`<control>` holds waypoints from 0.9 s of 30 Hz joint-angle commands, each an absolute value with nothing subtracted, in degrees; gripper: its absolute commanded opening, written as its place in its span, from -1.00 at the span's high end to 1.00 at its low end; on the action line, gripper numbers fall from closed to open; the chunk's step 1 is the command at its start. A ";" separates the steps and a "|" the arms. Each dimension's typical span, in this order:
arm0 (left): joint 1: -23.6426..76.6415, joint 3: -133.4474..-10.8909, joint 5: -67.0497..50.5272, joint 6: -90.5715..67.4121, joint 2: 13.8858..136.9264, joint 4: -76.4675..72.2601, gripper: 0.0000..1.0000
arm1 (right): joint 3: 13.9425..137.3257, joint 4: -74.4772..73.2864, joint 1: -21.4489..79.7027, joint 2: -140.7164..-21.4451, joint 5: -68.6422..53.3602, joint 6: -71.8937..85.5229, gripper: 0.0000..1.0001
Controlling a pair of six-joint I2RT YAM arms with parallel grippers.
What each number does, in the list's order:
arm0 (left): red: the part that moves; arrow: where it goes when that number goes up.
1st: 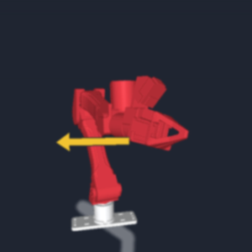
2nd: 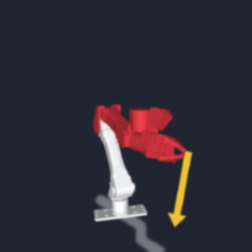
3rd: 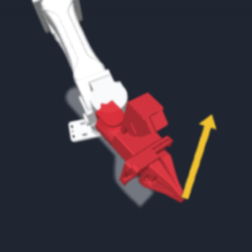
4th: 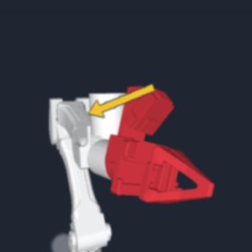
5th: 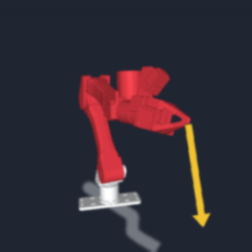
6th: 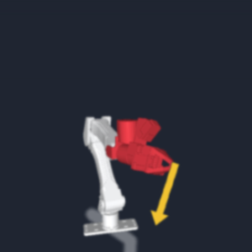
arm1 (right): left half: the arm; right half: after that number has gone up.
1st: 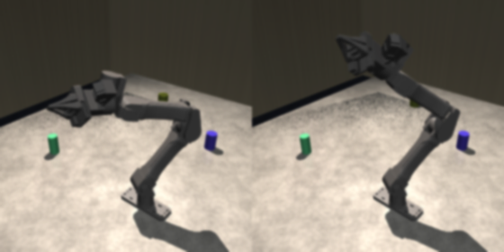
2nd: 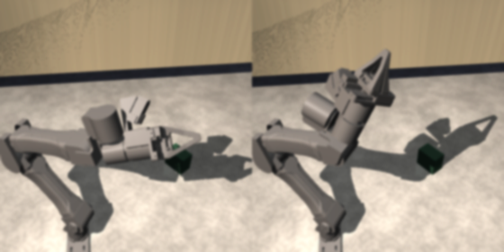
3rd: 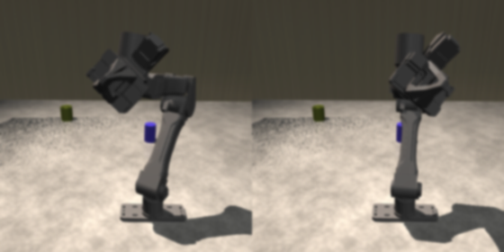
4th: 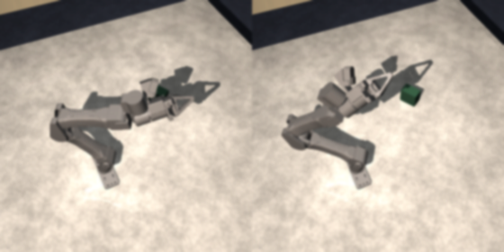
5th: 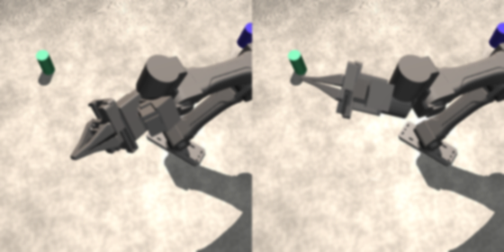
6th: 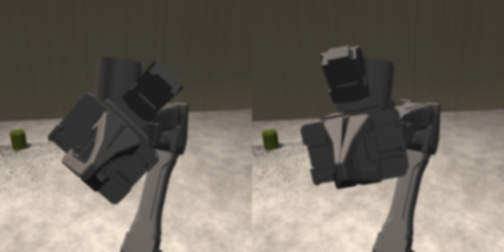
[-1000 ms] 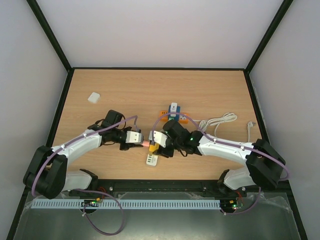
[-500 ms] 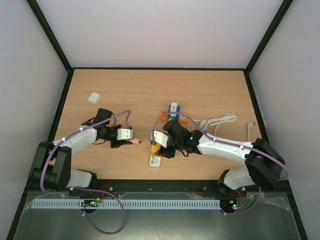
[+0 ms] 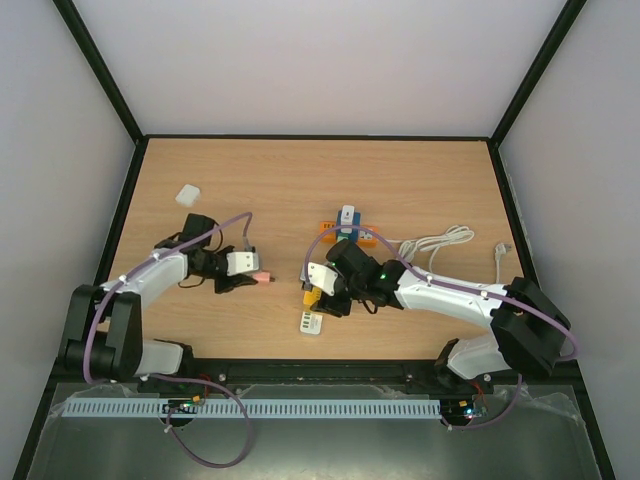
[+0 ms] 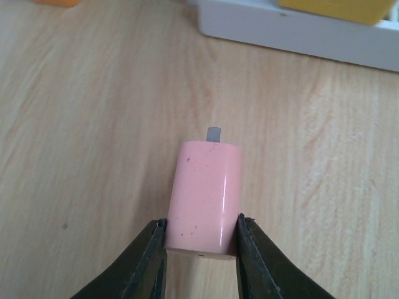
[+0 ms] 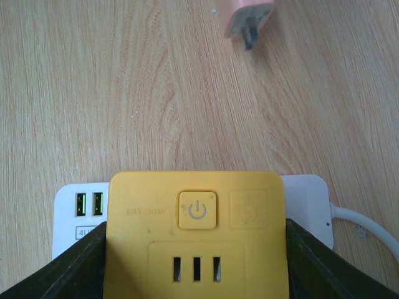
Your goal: Pull the plug off the socket
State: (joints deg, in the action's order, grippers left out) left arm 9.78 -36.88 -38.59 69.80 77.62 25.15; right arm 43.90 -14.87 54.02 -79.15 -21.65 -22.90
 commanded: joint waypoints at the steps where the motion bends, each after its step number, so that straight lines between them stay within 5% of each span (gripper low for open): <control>1: 6.27 -38.69 -39.67 63.08 75.43 22.50 0.95 | 42.70 -24.54 53.80 -79.98 -19.15 -22.16 0.46; 12: -0.56 -43.31 -21.36 43.86 79.80 1.95 0.95 | 42.98 -23.93 53.81 -80.33 -19.56 -21.62 0.44; 27: -1.10 -58.07 -1.93 32.04 100.79 -11.13 0.95 | 44.11 -23.64 53.86 -81.30 -20.34 -21.16 0.35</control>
